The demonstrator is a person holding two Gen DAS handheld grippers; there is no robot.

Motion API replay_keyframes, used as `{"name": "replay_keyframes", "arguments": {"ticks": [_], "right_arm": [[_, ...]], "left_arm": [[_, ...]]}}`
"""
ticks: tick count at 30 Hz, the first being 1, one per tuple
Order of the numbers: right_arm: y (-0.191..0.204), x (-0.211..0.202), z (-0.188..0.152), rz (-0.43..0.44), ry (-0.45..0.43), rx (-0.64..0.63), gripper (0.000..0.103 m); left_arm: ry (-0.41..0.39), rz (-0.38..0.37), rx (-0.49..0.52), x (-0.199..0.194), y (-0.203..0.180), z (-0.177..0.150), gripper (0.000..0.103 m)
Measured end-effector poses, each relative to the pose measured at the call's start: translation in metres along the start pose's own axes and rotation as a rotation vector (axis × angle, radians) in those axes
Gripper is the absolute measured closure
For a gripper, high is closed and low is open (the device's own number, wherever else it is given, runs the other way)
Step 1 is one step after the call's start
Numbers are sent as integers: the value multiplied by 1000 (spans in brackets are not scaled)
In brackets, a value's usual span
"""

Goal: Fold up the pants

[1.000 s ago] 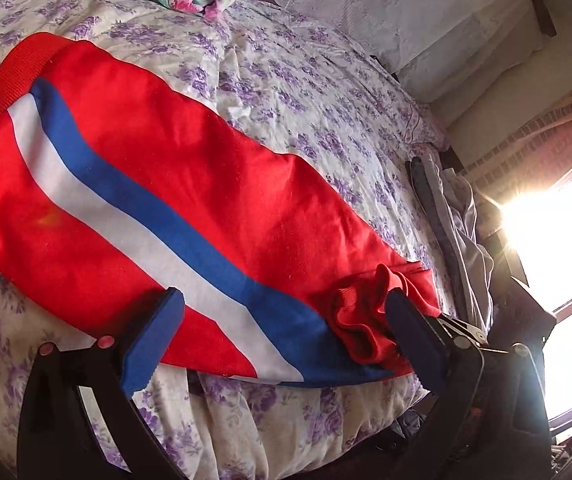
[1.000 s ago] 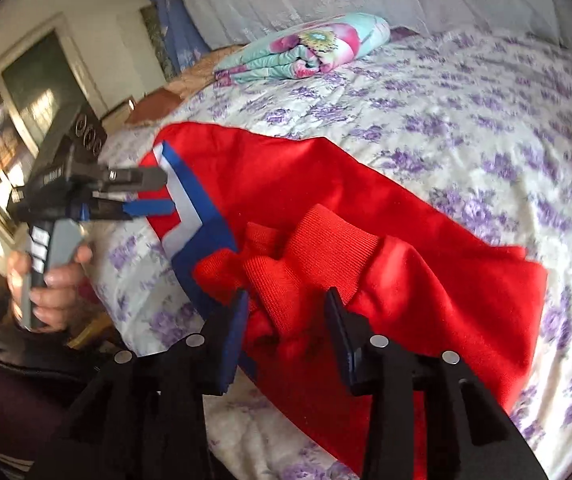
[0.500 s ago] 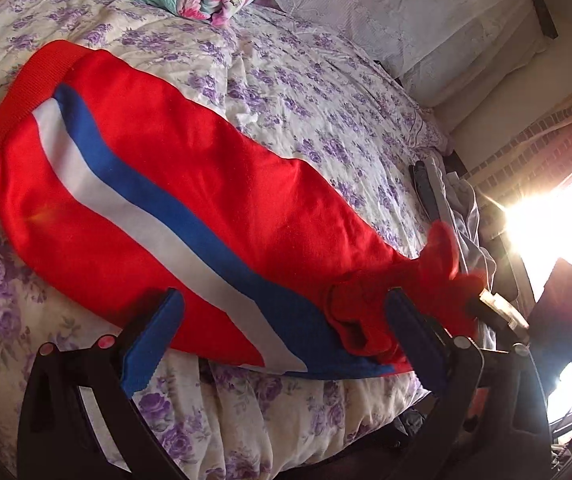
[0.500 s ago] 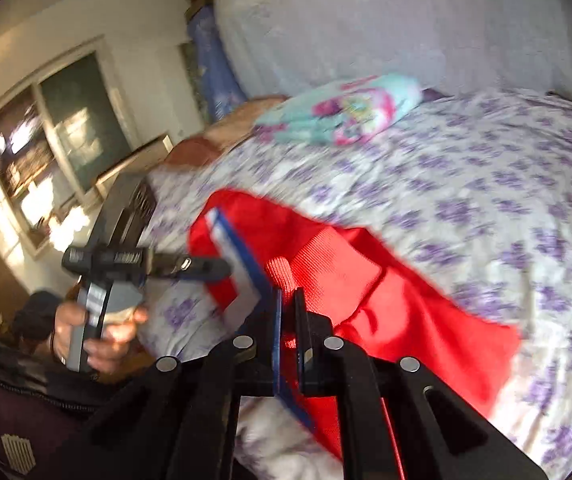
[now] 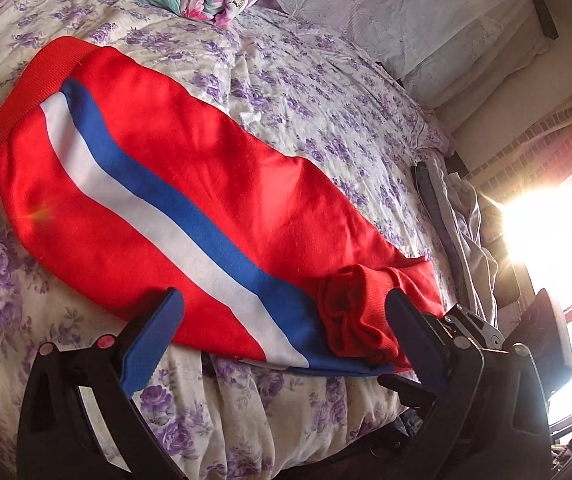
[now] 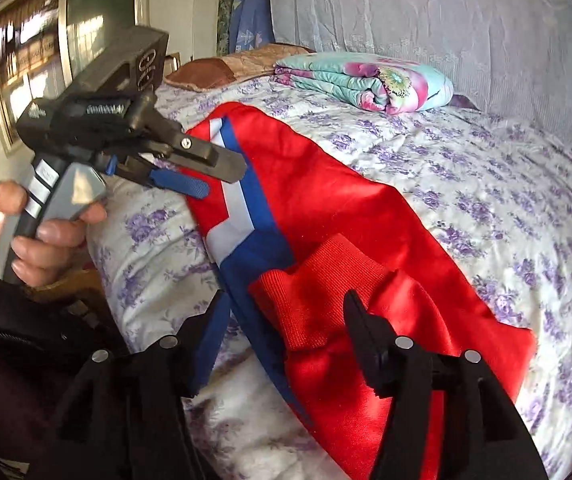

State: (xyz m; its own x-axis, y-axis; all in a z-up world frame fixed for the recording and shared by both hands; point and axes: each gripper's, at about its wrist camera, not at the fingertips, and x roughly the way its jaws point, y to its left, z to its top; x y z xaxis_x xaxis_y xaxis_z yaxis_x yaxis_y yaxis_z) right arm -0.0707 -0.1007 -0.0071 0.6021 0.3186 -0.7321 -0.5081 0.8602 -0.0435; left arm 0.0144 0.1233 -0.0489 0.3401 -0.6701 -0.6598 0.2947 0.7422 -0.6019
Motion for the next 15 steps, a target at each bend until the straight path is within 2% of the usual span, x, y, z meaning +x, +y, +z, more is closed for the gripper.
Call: {"name": "replay_keyframes", "arguments": {"ticks": [3,6,7,11,15], "right_arm": [[-1,14,-1,-17,32,-4,44],[-8,26,-2,-50,68,33,73],[-15,23,-1,-36,53,76,89],[-38,-2,1,-92,-38,180,90],[-42,-21,12,-66,-124,246,90]], "left_arm": [[-1,-6,-6,-1,1,0,5],[-2,-6,-6,-3,0,-1,5],[-2,-5,-4,-4,0,-1,5],[-10,-13,-9,-12,2,-2,5],[-61,-41,-5,-42,2,-2,5]]}}
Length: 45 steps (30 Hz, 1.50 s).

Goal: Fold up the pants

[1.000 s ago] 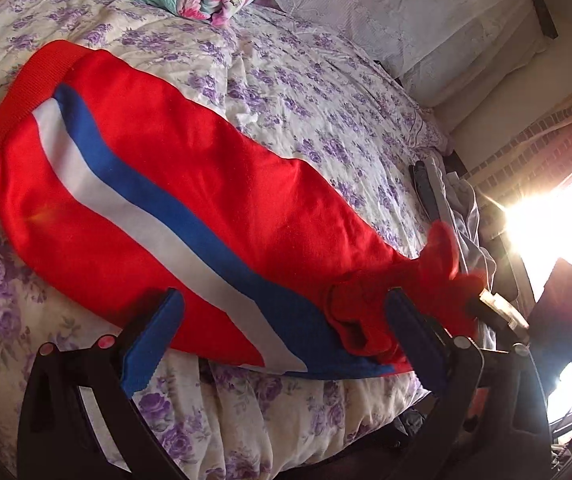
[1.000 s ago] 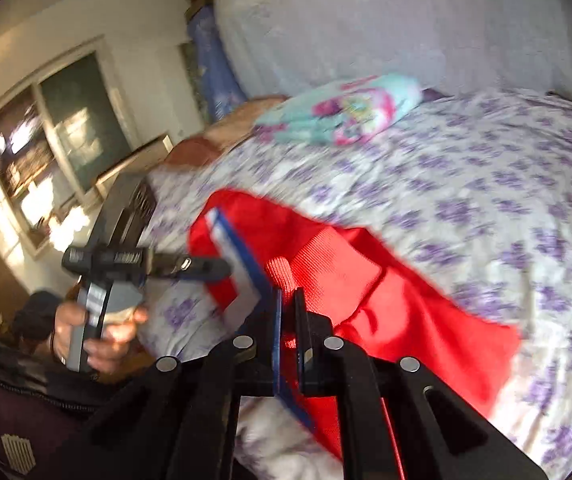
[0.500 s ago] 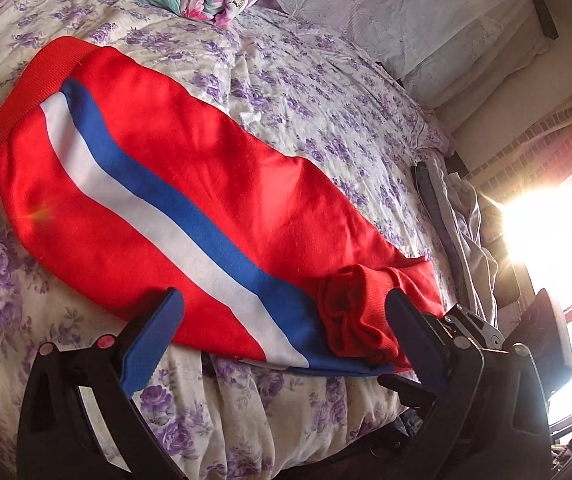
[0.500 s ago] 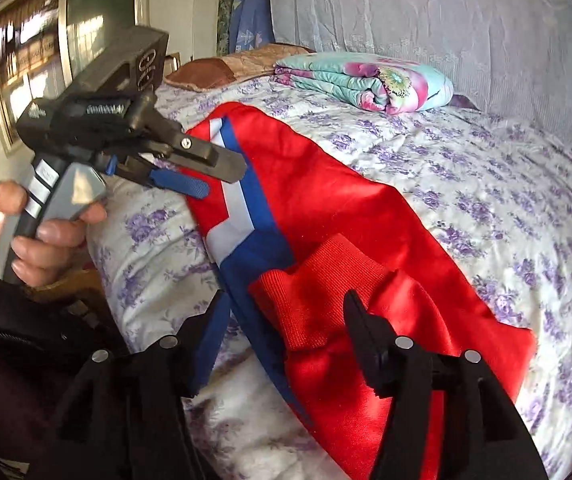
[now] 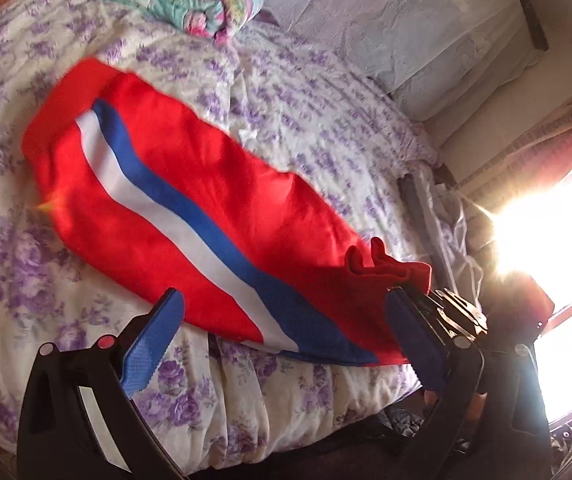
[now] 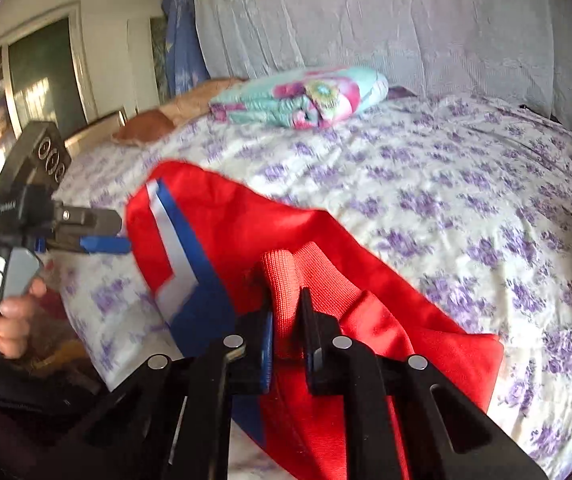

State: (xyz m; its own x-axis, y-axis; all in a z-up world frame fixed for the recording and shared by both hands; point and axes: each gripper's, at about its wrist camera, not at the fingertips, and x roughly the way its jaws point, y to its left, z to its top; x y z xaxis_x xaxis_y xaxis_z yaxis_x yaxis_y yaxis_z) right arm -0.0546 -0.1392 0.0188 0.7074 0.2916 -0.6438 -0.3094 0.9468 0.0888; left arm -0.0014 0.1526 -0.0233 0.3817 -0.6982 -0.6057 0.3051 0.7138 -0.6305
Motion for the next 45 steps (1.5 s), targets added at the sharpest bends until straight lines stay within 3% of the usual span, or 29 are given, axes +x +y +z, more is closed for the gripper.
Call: {"name": "replay_keyframes", "arguments": {"ticks": [4,6,7,8,10,14,18,25,26,27,29,31,33,37,39,42,45], "right_arm": [[27,18,12,-18,-59,-31,90],[42,58,5,-65,16,-93,87],[49,78,-3,-64,109,-127,78],[54,89,-12,-72,132,-157,74],[68,75,-16,-100,66,-242,38],[66,25,-10,-52,-62,-210,31],[37,-20,-16,29,-147,-63,23],[2,-21,-42,-31,-91,100,23],[-5,-20,-46,-31,-83,136,23],[-10,-22,-49,-34,-81,164,23],[-21,-30,-57,-40,-98,223,23],[-34,-39,-63,-58,-127,269,22],[-42,-46,-67,-79,-150,296,22],[-69,-68,-69,-156,-224,356,23],[-84,-81,-72,-197,-263,392,23],[-108,-94,-82,-231,-282,472,23],[-121,-98,-93,-242,-273,512,23]], "left_arm": [[-94,34,-6,-40,5,4,5],[-112,68,-46,-49,20,6,5],[-109,85,-76,-49,29,7,5],[-101,94,-118,-48,40,6,5],[-73,93,-194,-39,62,5,5],[-82,75,-298,-27,86,8,5],[-146,94,-406,-8,105,26,5],[-231,89,-467,18,110,55,7],[-238,100,-447,19,106,55,26],[-233,114,-405,20,99,56,58],[-233,142,-325,19,84,54,87],[-275,214,-206,10,57,50,88],[-307,283,-17,5,10,47,88],[-278,317,374,18,-93,27,88],[-207,306,608,43,-145,-7,87],[-69,287,826,83,-177,-58,87],[57,273,867,113,-171,-79,86]]}}
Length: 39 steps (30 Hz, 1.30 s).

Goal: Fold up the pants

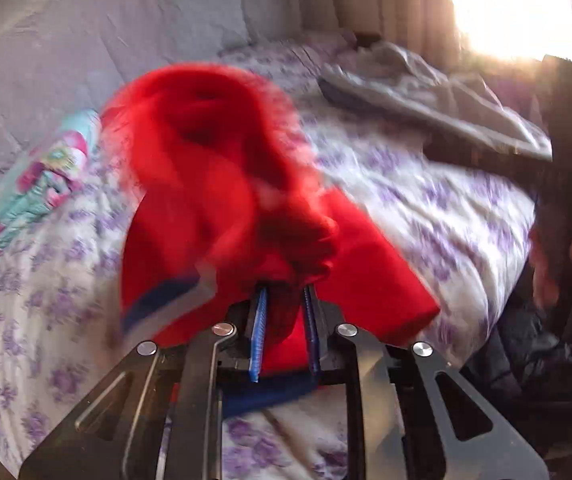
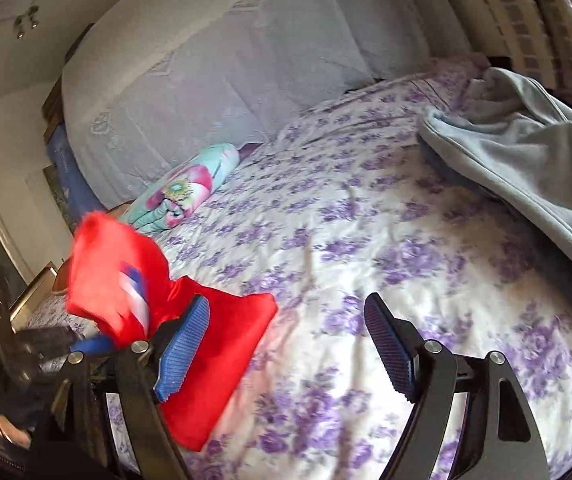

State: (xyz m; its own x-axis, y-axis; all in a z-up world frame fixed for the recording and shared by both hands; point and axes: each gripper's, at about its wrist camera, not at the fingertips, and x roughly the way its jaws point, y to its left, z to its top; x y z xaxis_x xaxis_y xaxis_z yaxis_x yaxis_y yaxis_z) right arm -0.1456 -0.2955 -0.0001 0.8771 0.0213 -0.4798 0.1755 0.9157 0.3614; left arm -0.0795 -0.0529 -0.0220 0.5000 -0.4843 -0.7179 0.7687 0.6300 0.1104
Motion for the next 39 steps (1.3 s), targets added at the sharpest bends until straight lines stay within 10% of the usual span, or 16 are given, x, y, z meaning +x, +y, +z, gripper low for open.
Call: {"name": "replay_keyframes", "arguments": {"ticks": [4,8,14,21,24,32,35,39], "right_arm": [[-7,4,-6,33,50,17,22],[3,13,-2,181,102,47,16],[52,41,12,289,201,-22,10],[87,119,-14,269,565,-100,74],[93,101,-2,358,504,-89,84],[113,39,15,403,502,-76,83],[77,67,-28,237,626,-33,66],[65,46,-22,275,535,-1,48]], "left_arm": [[52,-127,-72,10,12,-7,84],[14,-185,-114,-10,20,-6,49],[-87,-129,-229,-48,55,-3,36],[-71,-96,-441,-40,112,-21,32],[-62,-111,-507,-38,128,-31,32],[-133,-117,-523,-63,147,-26,23],[-100,-114,-516,-49,147,-29,21],[-33,-156,-511,-24,139,-26,21]]}}
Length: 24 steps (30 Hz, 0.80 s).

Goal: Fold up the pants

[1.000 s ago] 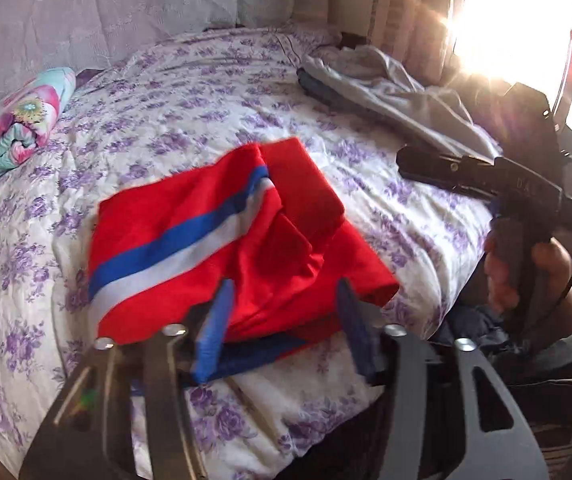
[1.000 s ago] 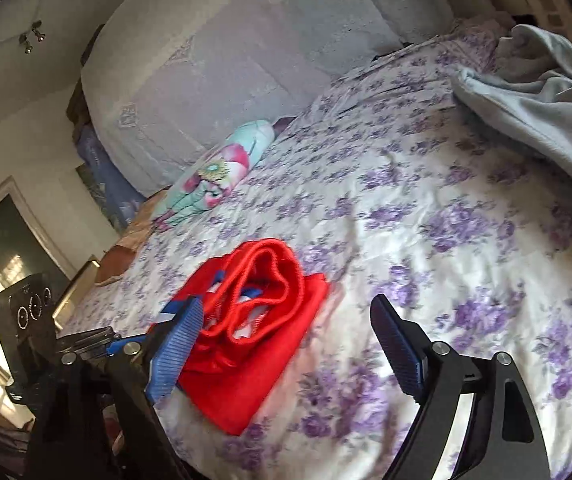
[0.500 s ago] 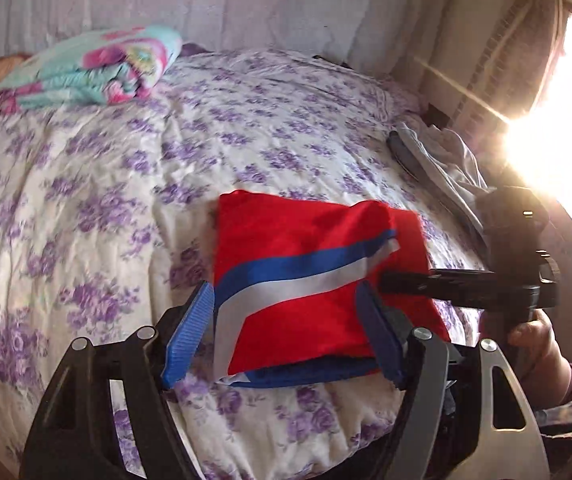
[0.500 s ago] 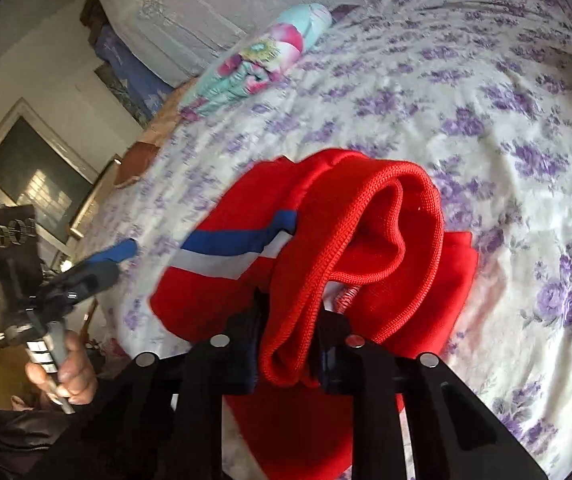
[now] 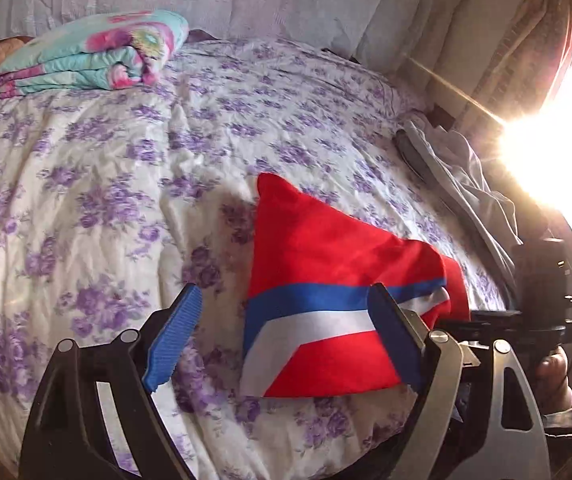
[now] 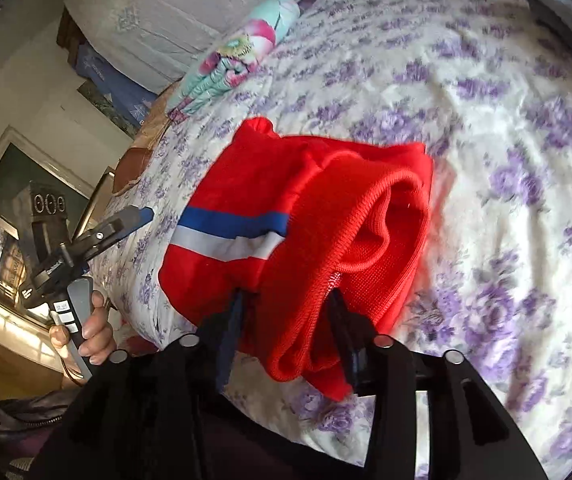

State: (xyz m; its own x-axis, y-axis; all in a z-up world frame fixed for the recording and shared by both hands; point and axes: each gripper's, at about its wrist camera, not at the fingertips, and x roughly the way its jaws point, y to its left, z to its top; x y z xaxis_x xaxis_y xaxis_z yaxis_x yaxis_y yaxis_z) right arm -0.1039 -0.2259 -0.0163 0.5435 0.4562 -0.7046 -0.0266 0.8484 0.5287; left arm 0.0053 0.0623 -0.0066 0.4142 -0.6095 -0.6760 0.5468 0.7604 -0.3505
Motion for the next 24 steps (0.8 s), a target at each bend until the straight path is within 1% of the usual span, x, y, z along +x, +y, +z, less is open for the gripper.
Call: {"name": "replay_keyframes", "arguments": {"ticks": [1,2,3,4,5,6,7,8,9,10,11,12,13,14,15,16,17,18,19,20,21,22,23,24], "right_arm": [[8,-20,0,-25,-73,-46,40],[11,-34,0,-40,-122,-65,38],[11,-43,2,-53,-157,-65,37],[9,-53,5,-56,-195,-53,37],[6,-57,6,-34,-212,-42,37],[5,-56,9,-10,-215,-29,37],[3,-50,12,-2,-203,-20,37],[4,-37,15,-23,-175,-33,37],[0,-16,14,-95,-109,-48,38],[-8,4,9,-126,-52,-28,35],[-22,18,4,-93,-19,30,35],[-28,20,2,-63,-40,56,34],[-28,13,1,-55,-55,45,33],[-25,7,0,-51,-64,32,33],[-24,-1,0,-46,-83,24,31],[-25,-12,0,-41,-110,25,21],[-29,-23,2,-46,-138,35,14],[-34,-30,4,-50,-157,48,4],[-40,-35,5,-37,-173,70,3],[-45,-34,8,-12,-159,90,3],[-50,-30,11,18,-139,116,3],[-56,-20,13,61,-114,159,3],[-60,-12,12,89,-95,185,3],[-61,-1,14,106,-67,197,3]], "left_arm": [[-8,-19,11,-2,-6,2,21],[-22,-52,30,-5,-16,5,21],[-41,-106,68,-9,-32,9,18],[-52,-133,101,-10,-45,11,15],[-55,-140,136,-5,-60,12,9],[-36,-150,150,4,-68,11,8],[6,-162,151,18,-72,9,8],[52,-168,143,32,-72,6,9],[122,-153,117,58,-66,0,9],[182,-126,80,84,-56,-9,9],[170,-109,83,88,-53,-13,8],[133,-98,120,83,-58,-16,8],[140,-94,123,81,-60,-17,8],[145,-110,107,76,-60,-15,8],[154,-156,77,68,-57,-12,8],[151,-209,46,57,-52,-7,8],[130,-222,32,46,-47,-2,8],[99,-218,23,35,-41,6,6],[74,-214,7,25,-32,13,5],[63,-210,-16,22,-21,19,5],[73,-215,-63,24,-3,25,5],[103,-239,-102,32,10,29,5],[171,-287,-156,50,25,30,5],[218,-314,-179,62,31,29,5]]}}
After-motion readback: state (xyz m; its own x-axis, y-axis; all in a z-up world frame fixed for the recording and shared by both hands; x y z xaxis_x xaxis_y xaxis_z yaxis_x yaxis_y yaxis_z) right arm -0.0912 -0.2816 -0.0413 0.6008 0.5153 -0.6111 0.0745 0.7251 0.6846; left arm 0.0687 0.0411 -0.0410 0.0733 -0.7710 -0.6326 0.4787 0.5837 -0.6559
